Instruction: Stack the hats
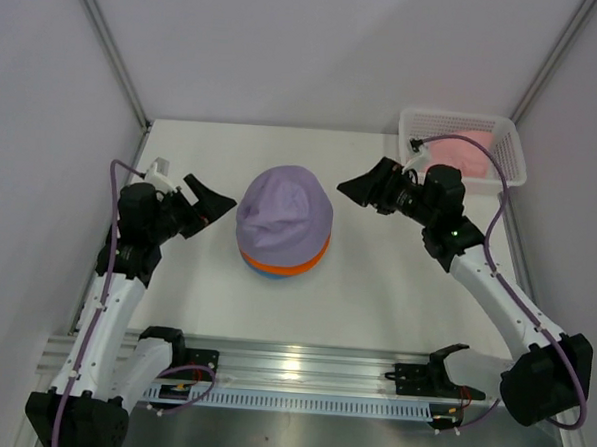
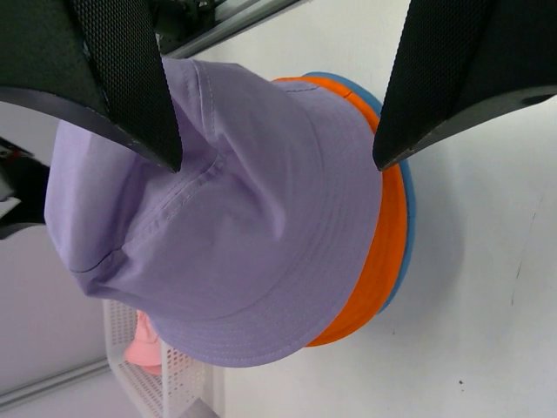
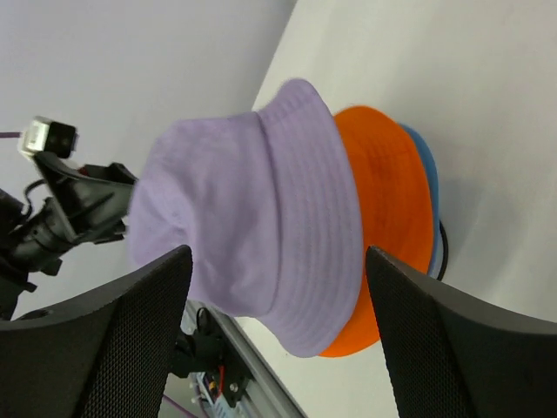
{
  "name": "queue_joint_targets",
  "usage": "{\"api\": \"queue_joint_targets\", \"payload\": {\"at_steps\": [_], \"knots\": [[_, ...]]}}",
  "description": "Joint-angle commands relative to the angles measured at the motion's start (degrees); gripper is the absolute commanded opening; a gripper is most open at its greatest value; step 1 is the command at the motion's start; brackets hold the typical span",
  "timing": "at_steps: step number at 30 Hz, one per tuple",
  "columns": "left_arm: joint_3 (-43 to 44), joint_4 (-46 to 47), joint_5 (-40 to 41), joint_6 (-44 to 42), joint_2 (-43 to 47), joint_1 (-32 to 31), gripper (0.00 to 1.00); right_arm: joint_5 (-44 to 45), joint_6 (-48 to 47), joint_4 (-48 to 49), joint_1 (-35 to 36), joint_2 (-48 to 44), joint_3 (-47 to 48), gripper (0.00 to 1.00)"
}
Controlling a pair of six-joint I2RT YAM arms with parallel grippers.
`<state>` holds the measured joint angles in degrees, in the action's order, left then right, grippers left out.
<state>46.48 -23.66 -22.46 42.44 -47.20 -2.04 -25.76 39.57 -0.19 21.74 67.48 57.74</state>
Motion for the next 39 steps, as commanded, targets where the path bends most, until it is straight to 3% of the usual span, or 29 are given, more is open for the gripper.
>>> {"api": "queue_joint_targets", "payload": {"at_steps": [1,16,24,27,30,31,39], "knots": [[0.2,5.6,-3.5,2.2,-0.9,0.5,0.93,-1.9,4.8,7.8,0.6,3.8,-5.0,0.83],[-0.6,6.0,-3.6,1.0,-2.5,0.8,0.92,-9.0,9.1,22.0,1.6,13.5,-9.0,0.70],[0.8,5.7,-4.3,0.5,-4.2,1.3,0.94,-10.1,11.8,25.6,3.1,15.6,-10.1,0.54],[0.6,5.8,-4.5,0.4,-4.5,1.3,0.94,-10.1,11.7,25.7,3.2,15.9,-10.0,0.38],[0.7,5.7,-4.6,0.3,-5.2,1.4,0.94,-8.8,10.8,22.8,3.2,15.7,-9.7,0.14],[0.7,5.7,-4.7,0.6,-5.4,1.4,0.94,-7.5,10.5,21.6,3.2,15.5,-9.7,0.01],[-5.1,12.8,-6.3,4.2,-6.8,1.8,0.86,-3.3,7.3,15.8,3.1,14.1,-12.2,0.00]]}}
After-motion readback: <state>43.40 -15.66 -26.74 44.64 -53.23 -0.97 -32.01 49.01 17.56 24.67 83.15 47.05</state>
